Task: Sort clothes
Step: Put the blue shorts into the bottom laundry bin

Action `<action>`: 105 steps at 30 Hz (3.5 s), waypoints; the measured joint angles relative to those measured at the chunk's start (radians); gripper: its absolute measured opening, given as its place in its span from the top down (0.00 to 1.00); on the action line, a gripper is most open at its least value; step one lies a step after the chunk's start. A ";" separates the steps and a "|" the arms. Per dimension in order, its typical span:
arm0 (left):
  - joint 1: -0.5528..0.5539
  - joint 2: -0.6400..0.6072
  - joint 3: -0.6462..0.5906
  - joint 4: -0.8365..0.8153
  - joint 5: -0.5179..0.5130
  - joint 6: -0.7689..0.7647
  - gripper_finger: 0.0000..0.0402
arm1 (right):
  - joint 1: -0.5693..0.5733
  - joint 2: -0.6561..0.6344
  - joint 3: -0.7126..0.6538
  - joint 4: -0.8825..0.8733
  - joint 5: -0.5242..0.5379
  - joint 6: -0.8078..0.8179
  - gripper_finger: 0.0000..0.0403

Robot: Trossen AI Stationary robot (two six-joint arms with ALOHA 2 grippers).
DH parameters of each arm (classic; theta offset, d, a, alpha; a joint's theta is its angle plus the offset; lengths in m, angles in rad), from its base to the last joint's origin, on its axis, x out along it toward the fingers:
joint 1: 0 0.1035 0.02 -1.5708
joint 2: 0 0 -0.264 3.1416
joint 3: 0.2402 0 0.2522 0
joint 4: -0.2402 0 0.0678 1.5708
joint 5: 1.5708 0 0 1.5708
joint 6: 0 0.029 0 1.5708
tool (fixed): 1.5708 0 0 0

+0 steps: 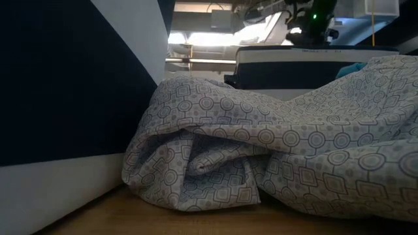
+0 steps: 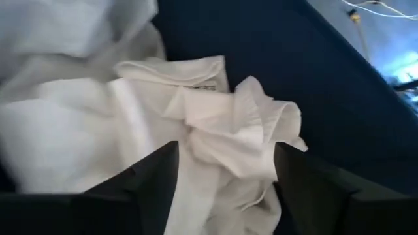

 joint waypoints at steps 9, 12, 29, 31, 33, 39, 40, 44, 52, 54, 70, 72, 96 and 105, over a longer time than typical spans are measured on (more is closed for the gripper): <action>0.000 0.000 0.000 -0.002 0.000 -0.022 0.59 | 0.209 -0.065 0.093 -0.070 -0.144 0.120 0.36; 0.000 0.000 0.000 -0.005 0.000 -0.027 0.59 | 0.310 -0.079 0.096 -0.069 -0.189 0.155 0.36; 0.000 0.000 0.000 -0.007 0.000 -0.037 0.59 | 0.844 0.051 0.096 -0.074 -0.198 0.441 0.36; 0.000 0.000 0.000 -0.007 0.000 -0.037 0.59 | 0.881 0.086 0.096 -0.074 -0.195 0.458 0.36; 0.000 0.000 0.000 -0.007 0.000 -0.037 0.59 | 0.909 0.127 0.096 -0.076 -0.168 0.480 0.36; 0.000 0.000 0.000 -0.007 0.000 -0.037 0.59 | 0.922 0.257 0.096 -0.180 -0.099 0.652 0.36; 0.000 0.000 0.000 -0.007 0.000 -0.037 0.59 | 0.920 0.281 0.096 -0.220 -0.085 0.688 0.36; 0.000 0.000 0.000 -0.008 0.000 -0.037 0.59 | 0.890 0.359 0.096 -0.374 -0.066 0.814 0.36; 0.000 0.000 0.000 -0.008 0.000 -0.036 0.59 | 0.806 0.409 0.009 -0.353 -0.178 0.821 0.36; 0.000 0.000 0.000 -0.010 0.000 -0.036 0.59 | 0.786 0.407 -0.045 -0.353 -0.206 0.819 0.36; 0.000 0.000 0.000 -0.007 0.000 -0.027 0.59 | 0.755 0.391 -0.343 -0.028 -0.306 0.699 0.36; 0.000 0.000 0.000 -0.007 0.000 -0.027 0.59 | 0.756 0.391 -0.365 -0.033 -0.299 0.699 0.40; 0.000 -0.003 0.000 0.042 0.000 -0.015 0.59 | 0.828 0.392 -0.023 -0.310 0.019 0.564 0.97; 0.000 -0.088 0.022 0.049 0.000 -0.045 0.59 | 0.894 0.392 0.273 -0.353 0.208 0.458 0.95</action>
